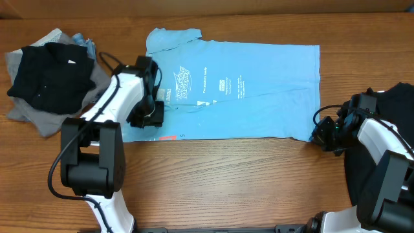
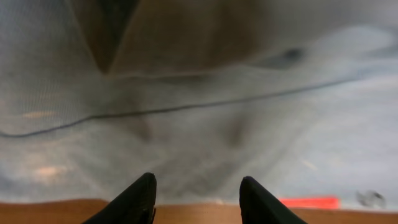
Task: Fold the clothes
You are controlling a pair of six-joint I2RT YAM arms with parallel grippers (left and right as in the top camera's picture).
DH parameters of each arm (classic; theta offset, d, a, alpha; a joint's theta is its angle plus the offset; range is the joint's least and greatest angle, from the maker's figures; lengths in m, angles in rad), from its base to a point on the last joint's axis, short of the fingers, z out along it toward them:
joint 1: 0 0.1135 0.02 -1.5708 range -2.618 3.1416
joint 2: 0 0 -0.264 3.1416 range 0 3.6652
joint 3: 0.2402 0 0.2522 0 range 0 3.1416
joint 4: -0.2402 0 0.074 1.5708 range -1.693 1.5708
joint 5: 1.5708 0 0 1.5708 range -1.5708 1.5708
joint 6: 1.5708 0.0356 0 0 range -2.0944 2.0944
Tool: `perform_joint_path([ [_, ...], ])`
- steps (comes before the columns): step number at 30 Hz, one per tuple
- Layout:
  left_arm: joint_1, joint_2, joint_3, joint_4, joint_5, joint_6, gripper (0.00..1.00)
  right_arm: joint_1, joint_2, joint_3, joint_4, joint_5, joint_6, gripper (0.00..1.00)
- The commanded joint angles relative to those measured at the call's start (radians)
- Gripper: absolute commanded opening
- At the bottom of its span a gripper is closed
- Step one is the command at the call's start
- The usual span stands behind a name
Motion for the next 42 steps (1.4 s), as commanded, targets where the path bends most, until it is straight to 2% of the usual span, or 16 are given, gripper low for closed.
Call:
perform_joint_path([
  [1,0.017,-0.012,-0.072,0.068,-0.013,-0.019,0.48,0.003,0.009,-0.003,0.016,-0.011,-0.007,0.07],
  [3,0.021,-0.012,-0.109,0.118,-0.014,-0.016,0.48,0.003,0.009,-0.003,0.014,-0.01,-0.007,0.04],
  [8,0.022,-0.012,-0.175,0.188,-0.014,-0.017,0.48,0.003,0.009,-0.003,0.001,0.053,0.001,0.04],
  [13,0.022,-0.012,-0.182,0.188,-0.05,-0.017,0.47,-0.011,0.008,0.004,-0.015,0.141,0.076,0.04],
  [19,0.022,-0.012,-0.182,0.193,-0.069,-0.017,0.48,-0.026,-0.014,0.066,-0.028,0.122,0.069,0.04],
  [29,0.022,-0.013,-0.18,0.191,-0.065,-0.016,0.47,-0.026,-0.057,0.157,-0.17,0.205,0.031,0.05],
  [30,0.022,-0.013,-0.177,0.185,-0.064,-0.016,0.47,-0.026,-0.057,0.157,-0.18,0.206,0.031,0.14],
  [33,0.022,-0.013,-0.147,0.14,-0.053,-0.015,0.48,-0.026,-0.057,0.157,-0.192,0.195,0.03,0.54],
  [34,0.022,-0.013,-0.131,0.119,-0.044,-0.008,0.49,-0.026,-0.056,0.157,-0.191,0.186,0.03,0.62],
  [35,0.022,-0.013,-0.113,0.098,-0.033,0.0,0.57,-0.026,-0.054,0.156,-0.185,0.175,0.03,0.7],
  [36,0.022,-0.013,-0.091,0.072,-0.026,0.008,0.67,-0.026,-0.05,0.148,-0.164,0.153,0.028,0.75],
  [37,0.022,-0.013,-0.066,0.047,-0.016,0.014,0.71,-0.026,-0.046,0.136,-0.14,0.126,0.025,0.77],
  [41,0.022,-0.013,0.062,-0.061,0.024,0.035,0.78,-0.026,-0.018,0.072,-0.064,0.035,0.026,0.77],
  [42,0.022,-0.013,0.103,-0.092,0.036,0.048,0.83,-0.026,-0.011,0.062,-0.063,0.028,0.026,0.77],
])
